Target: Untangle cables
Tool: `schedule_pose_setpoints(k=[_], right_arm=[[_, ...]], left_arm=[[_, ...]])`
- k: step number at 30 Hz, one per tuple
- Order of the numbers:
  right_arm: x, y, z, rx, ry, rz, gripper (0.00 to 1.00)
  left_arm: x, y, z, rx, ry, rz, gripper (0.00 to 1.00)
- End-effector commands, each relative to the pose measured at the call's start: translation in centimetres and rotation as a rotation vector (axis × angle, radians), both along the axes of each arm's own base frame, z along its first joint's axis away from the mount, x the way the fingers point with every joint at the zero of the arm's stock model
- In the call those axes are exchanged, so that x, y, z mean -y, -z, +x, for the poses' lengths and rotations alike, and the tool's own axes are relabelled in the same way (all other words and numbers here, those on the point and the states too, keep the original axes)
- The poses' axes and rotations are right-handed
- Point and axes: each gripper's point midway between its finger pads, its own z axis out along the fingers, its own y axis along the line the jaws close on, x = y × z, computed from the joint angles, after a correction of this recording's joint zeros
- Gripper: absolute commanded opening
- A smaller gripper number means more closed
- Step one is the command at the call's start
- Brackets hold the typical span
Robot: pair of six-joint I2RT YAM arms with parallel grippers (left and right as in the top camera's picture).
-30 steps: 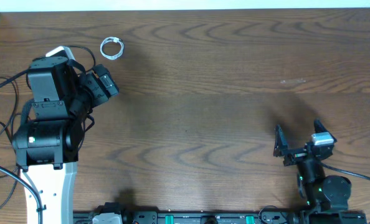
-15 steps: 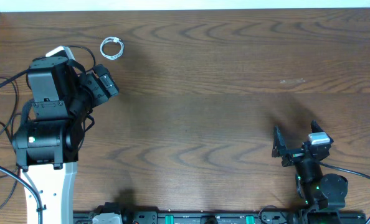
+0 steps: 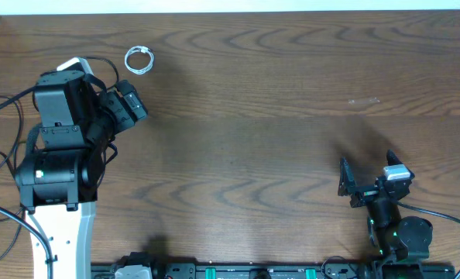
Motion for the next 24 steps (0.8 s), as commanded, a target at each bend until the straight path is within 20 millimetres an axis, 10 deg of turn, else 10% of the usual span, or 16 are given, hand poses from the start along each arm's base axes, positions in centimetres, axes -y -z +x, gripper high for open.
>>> schedule_pose_setpoints(k=[1, 24], right_arm=[[0.0, 0.0, 0.0, 0.006, -0.001, -0.015, 0.99], [0.0, 0.0, 0.0, 0.006, -0.001, -0.015, 0.99]], left_arm=[[-0.2, -0.1, 0.0, 0.000, 0.002, 0.016, 0.98], [-0.9, 1.9, -3.0, 0.004, -0.015, 0.068, 0.98]])
